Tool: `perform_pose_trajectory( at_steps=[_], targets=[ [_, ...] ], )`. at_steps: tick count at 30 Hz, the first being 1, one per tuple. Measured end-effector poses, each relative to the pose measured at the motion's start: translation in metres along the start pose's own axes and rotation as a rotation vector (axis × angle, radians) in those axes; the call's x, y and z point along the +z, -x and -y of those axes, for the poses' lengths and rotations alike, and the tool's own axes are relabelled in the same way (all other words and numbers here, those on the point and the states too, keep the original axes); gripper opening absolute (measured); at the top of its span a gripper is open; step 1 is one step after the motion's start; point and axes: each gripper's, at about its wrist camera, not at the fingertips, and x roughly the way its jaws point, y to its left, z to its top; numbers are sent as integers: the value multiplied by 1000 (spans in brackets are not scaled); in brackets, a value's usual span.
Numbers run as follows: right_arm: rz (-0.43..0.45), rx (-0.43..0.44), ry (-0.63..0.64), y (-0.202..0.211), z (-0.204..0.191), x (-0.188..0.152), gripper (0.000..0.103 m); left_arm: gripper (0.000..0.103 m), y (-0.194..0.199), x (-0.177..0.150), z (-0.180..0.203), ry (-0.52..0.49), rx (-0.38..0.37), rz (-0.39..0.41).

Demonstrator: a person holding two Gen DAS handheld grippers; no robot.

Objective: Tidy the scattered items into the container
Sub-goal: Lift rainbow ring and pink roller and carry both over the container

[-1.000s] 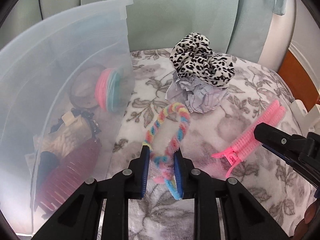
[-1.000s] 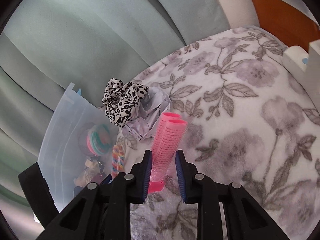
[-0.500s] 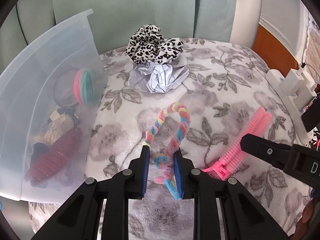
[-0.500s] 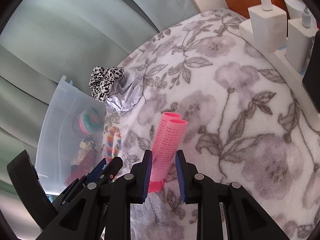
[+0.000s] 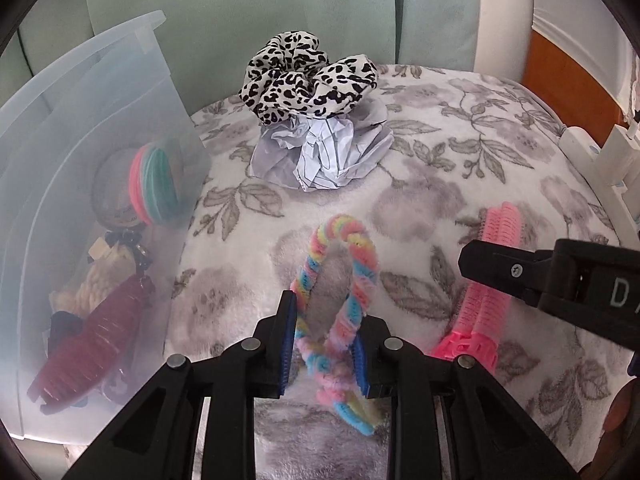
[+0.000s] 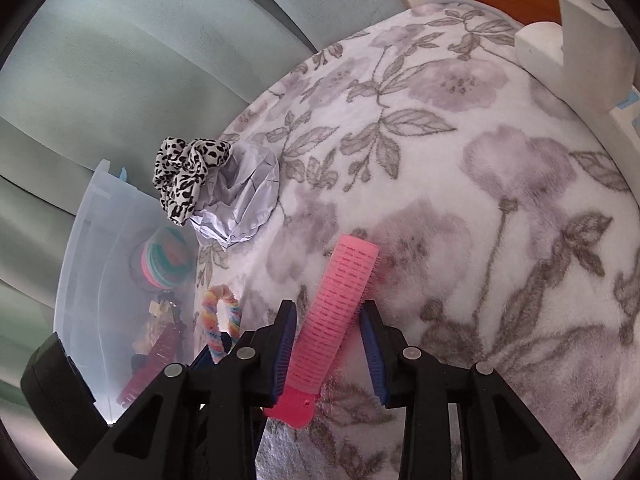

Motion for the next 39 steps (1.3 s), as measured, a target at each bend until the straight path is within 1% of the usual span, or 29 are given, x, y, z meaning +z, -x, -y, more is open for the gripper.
perform_pose_trajectory(
  at_steps=[3,5,8,11,16,24,27,30,32,34,39],
  targets=[
    [14,-22,28,-2,-6,1,39,26,-3,1,-7,24,-10,-3],
    [24,-19,25,-2,-6,-1,39,24,-2,1,-11,33,-16,-2],
    [33,-12,5,2,-3,-3,32,13,3,0,-17,40,-25,-2],
    [60,14,-5,13,-7,-10,28,9,11,-2,-28,65,-51,-2],
    [92,30,11,38,-21,-15,27,9,40,-3,-45,94,-75,28],
    [185,72,55,97,-57,-30,27,9,112,-2,-78,130,-98,152],
    [227,82,80,121,-71,-37,27,9,131,-4,-86,138,-103,178],
    [254,94,82,140,-77,-44,27,9,141,-9,-91,153,-107,188],
    [267,91,83,149,-80,-48,27,9,143,-12,-92,153,-110,180],
    [274,88,80,155,-79,-51,27,9,141,-15,-91,154,-122,168],
    [281,91,66,159,-73,-52,27,9,128,-20,-85,144,-117,131]
  ],
)
